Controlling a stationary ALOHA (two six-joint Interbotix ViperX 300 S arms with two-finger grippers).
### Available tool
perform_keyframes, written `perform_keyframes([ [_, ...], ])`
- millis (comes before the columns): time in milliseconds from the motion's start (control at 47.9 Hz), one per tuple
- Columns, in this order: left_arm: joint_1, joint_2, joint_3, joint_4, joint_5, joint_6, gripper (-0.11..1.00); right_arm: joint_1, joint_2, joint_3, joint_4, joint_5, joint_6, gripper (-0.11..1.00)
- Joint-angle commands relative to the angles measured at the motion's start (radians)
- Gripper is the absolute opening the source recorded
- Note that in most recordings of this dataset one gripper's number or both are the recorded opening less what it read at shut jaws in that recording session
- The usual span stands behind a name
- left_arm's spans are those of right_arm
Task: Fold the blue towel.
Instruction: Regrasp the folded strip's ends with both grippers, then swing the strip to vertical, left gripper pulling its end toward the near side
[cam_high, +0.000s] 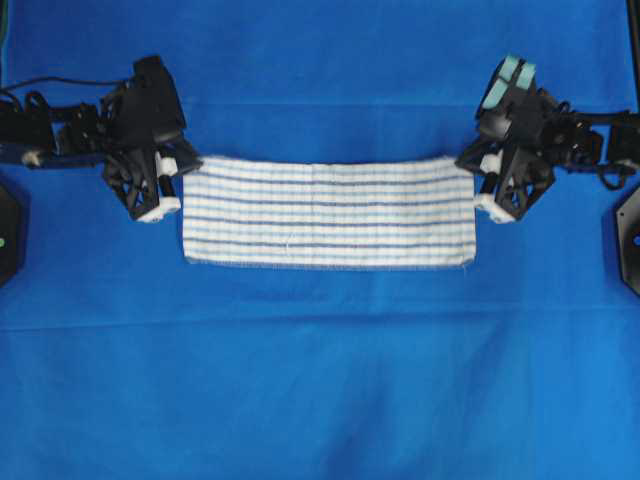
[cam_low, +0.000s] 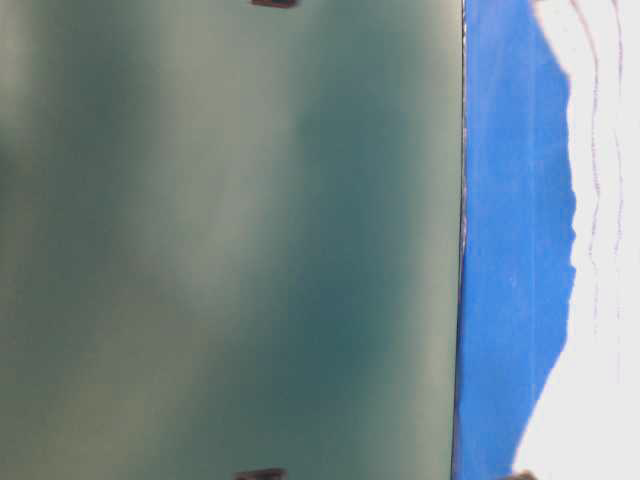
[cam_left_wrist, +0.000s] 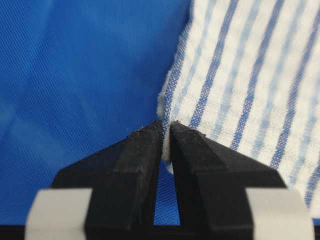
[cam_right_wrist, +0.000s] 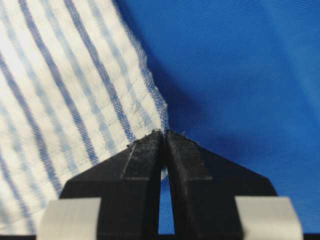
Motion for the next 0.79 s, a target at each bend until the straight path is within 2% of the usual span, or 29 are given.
perform_keyframes([
  [0,-0.003,-0.069,-0.040,-0.002,0.061,-0.005,0.05,0.002,-0.084,-0.035,0.003,0.061,0.002,0.03],
  [146,-0.021,-0.160,-0.058,-0.003,0.135,-0.014,0.05,0.003,-0.201,-0.055,0.003,0.150,0.002,0.03],
  [397,-0.078,-0.287,-0.051,-0.003,0.155,-0.049,0.05,0.002,-0.360,-0.060,0.005,0.222,0.003,0.03],
  [564,-0.101,-0.327,-0.038,-0.003,0.155,-0.075,0.05,0.002,-0.400,-0.054,0.006,0.229,0.003,0.03],
  [773,-0.155,-0.319,-0.052,-0.003,0.140,-0.121,0.05,-0.009,-0.376,-0.071,-0.002,0.212,0.000,0.03],
])
